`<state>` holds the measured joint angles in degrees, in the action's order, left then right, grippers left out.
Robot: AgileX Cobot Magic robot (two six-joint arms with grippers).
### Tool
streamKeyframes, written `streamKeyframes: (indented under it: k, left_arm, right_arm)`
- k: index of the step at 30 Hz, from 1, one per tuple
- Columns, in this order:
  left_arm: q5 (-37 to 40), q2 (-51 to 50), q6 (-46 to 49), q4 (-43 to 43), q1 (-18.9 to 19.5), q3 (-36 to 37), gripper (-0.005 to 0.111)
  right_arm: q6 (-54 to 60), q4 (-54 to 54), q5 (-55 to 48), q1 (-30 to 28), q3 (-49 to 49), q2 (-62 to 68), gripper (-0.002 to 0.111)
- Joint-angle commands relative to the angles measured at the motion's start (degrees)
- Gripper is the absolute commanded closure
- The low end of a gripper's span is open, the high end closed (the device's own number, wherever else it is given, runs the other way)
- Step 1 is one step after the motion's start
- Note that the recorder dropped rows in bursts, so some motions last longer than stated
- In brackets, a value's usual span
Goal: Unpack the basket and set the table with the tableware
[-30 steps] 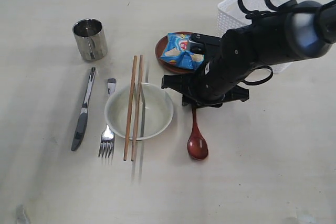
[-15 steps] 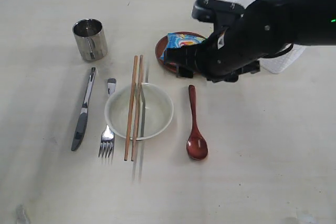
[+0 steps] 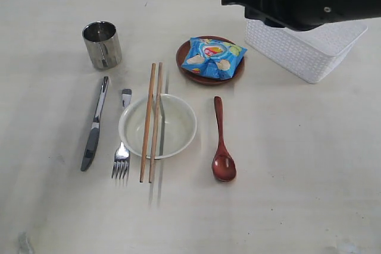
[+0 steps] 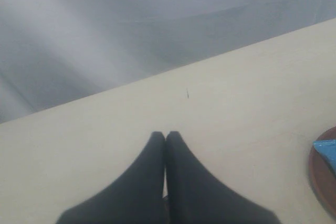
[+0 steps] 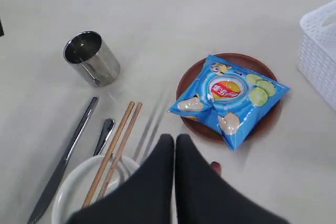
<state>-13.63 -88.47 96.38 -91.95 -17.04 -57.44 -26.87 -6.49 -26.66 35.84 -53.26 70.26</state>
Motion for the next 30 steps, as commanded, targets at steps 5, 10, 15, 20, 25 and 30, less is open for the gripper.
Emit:
streamKeyframes:
  k: [5,10,15,20,25,30]
  left_arm:
    - [-0.1,0.2,-0.3,0.0,-0.2,0.4,0.107]
    - [-0.1,0.2,-0.3,0.0,-0.2,0.4,0.107]
    - [-0.1,0.2,-0.3,0.0,-0.2,0.4,0.107]
    - [-0.1,0.2,0.0,0.0,-0.2,0.4,0.107]
    - [-0.1,0.2,0.0,0.0,-0.2,0.4,0.107]
    - [-0.1,0.2,0.0,0.0,-0.2,0.4,0.107]
  right_arm:
    - [0.3,-0.7,-2.2,-0.4,0.0,-8.8,0.108]
    - [0.3,-0.7,-2.2,-0.4,0.0,-13.5,0.108]
    - [0.4,-1.5,-2.1,-0.4,0.0,-17.6,0.108]
    - [5.6,-0.1,-0.1,-4.4,3.5,-24.9,0.108]
    - [12.9,-0.1,4.2,-15.9,13.3,-37.6,0.108]
    - [23.9,-0.1,9.4,-26.1,24.5,-50.9,0.108]
